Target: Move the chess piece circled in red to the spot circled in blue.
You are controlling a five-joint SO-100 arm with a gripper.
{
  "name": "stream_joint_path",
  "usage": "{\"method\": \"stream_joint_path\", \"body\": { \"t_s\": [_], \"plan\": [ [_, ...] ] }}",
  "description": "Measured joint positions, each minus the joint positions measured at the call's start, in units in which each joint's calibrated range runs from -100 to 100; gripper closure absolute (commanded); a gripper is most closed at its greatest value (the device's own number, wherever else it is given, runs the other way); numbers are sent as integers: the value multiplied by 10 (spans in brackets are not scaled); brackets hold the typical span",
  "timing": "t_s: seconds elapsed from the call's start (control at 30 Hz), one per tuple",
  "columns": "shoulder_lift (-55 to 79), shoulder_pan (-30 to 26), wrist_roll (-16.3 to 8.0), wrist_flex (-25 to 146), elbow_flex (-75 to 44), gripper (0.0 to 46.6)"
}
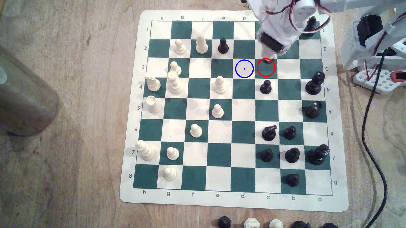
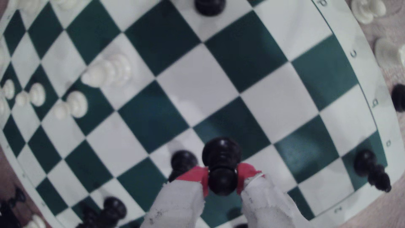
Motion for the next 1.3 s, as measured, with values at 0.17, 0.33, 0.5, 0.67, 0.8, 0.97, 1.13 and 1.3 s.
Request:
{"method": "stream_joint_path", "body": {
  "t_s": [0.17, 0.33, 0.5, 0.67, 0.8, 0.97, 1.13, 1.3],
  "plan": [
    [48, -10, 0, -29, -26, 463],
    [104, -6, 3, -56, -54, 463],
    [159, 4, 11, -84, -65, 463],
    [191, 9, 11, -104, -69, 463],
    [218, 9, 11, -115, -69, 463],
    [229, 9, 11, -120, -69, 463],
    [229, 9, 11, -120, -69, 462],
    [229, 9, 11, -120, -69, 461]
  ]
}}
